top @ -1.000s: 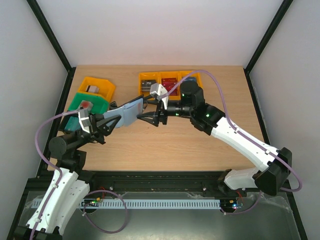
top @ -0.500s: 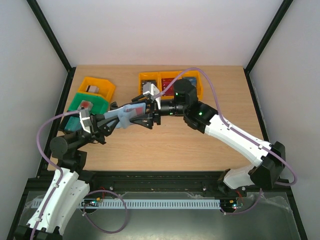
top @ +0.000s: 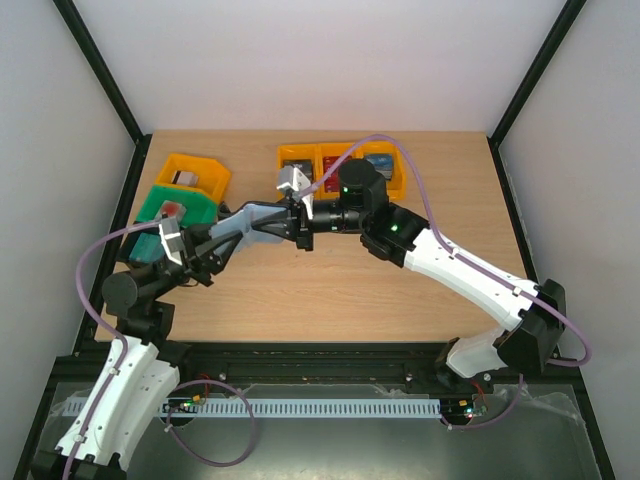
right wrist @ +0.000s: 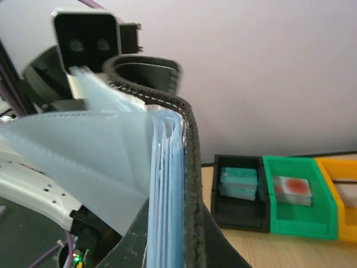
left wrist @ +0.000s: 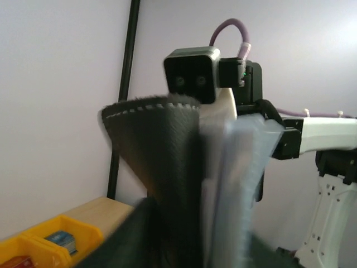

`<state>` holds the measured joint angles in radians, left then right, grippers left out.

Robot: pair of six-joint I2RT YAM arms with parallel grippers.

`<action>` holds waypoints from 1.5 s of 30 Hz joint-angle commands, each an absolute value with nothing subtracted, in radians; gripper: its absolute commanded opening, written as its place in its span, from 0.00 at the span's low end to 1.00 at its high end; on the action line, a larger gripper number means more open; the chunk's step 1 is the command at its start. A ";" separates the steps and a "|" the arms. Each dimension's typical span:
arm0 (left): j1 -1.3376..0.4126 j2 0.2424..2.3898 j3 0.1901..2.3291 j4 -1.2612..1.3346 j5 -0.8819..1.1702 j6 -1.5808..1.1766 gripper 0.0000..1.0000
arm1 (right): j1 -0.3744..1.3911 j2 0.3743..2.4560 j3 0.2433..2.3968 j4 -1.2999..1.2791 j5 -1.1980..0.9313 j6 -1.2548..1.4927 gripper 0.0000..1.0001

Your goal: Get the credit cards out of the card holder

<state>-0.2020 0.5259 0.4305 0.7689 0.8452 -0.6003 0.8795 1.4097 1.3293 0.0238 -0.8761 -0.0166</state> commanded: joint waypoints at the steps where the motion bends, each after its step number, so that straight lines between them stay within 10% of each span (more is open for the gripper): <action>1: -0.188 0.506 0.426 0.788 0.860 -0.547 0.52 | 0.882 1.378 1.365 -0.049 -0.750 -0.058 0.02; 6: -0.167 0.497 0.430 0.750 0.856 -0.482 0.74 | 0.888 1.384 1.400 -0.140 -0.605 -0.061 0.02; 15: -0.165 0.517 0.437 0.650 0.772 -0.419 0.74 | 0.983 1.444 1.490 -0.221 -0.555 -0.127 0.02; 17: -0.166 0.518 0.438 0.647 0.767 -0.419 0.68 | 0.989 1.449 1.492 -0.230 -0.563 -0.137 0.02; 22: -0.155 0.512 0.439 0.663 0.772 -0.452 0.03 | 0.991 1.418 1.473 -0.275 -0.631 -0.220 0.06; 27: -0.147 0.503 0.428 0.709 0.796 -0.518 0.02 | 0.927 1.322 1.373 -0.251 -0.648 -0.253 0.50; 45: -0.144 0.506 0.431 0.734 0.814 -0.535 0.02 | 0.809 1.314 1.335 -0.172 -0.814 -0.134 0.61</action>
<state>-0.1509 0.5148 0.4271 0.6754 0.8078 -0.5316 0.8055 1.3064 1.3354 -0.2375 -0.7578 -0.1787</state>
